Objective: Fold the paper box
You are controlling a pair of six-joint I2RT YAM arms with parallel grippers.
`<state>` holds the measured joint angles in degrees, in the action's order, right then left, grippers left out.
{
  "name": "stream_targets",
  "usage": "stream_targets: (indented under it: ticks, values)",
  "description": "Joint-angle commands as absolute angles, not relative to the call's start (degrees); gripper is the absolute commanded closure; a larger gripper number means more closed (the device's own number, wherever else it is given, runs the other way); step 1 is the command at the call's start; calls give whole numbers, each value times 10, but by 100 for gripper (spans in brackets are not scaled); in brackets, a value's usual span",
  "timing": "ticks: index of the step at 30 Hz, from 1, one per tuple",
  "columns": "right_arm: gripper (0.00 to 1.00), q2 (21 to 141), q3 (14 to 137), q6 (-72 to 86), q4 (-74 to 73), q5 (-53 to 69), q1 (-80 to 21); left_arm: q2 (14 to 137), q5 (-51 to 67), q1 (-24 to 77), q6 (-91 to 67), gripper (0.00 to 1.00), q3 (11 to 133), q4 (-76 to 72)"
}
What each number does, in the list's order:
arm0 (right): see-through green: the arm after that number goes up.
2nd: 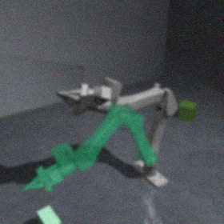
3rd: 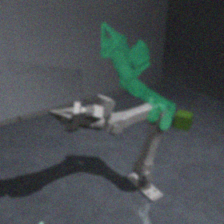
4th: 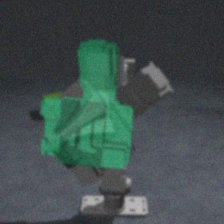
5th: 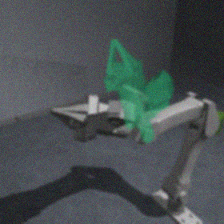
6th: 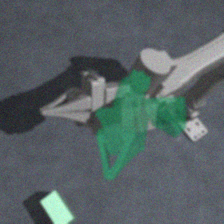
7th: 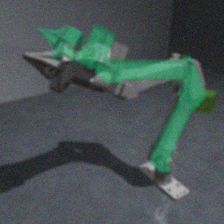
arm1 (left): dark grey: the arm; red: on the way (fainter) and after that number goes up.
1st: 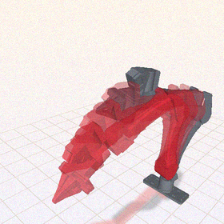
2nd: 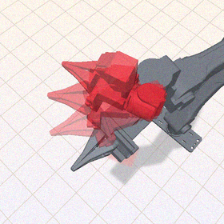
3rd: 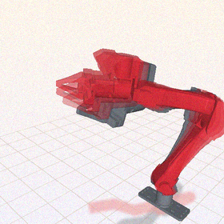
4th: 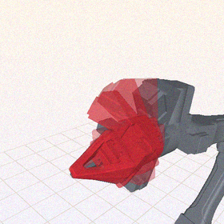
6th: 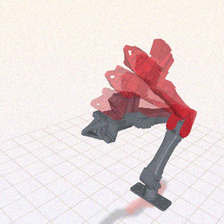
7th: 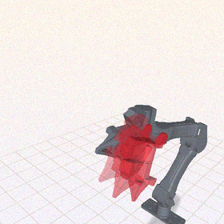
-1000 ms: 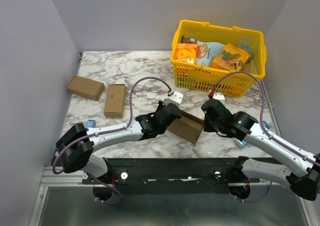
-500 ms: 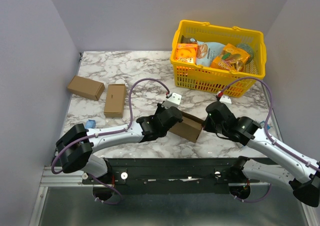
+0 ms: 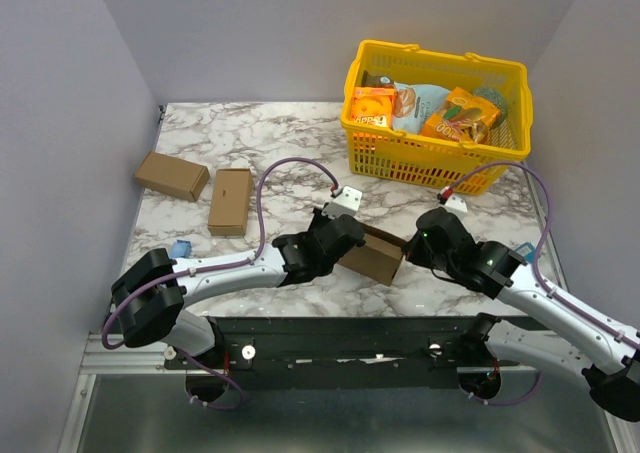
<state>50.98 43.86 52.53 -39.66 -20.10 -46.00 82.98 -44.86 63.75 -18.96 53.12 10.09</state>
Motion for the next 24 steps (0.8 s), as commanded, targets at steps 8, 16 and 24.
stream_targets:
  ticks: [8, 16, 24]
  values:
    - [100, 474, 366, 576, -384, -157, -468, 867, -349, 654, -230, 100, 496, 185]
    - [100, 435, 345, 583, -436, -170, -467, 871, -348, 649, -234, 100, 495, 188]
    - [99, 407, 331, 577, -470, -181, -467, 872, -345, 644, -237, 100, 494, 192]
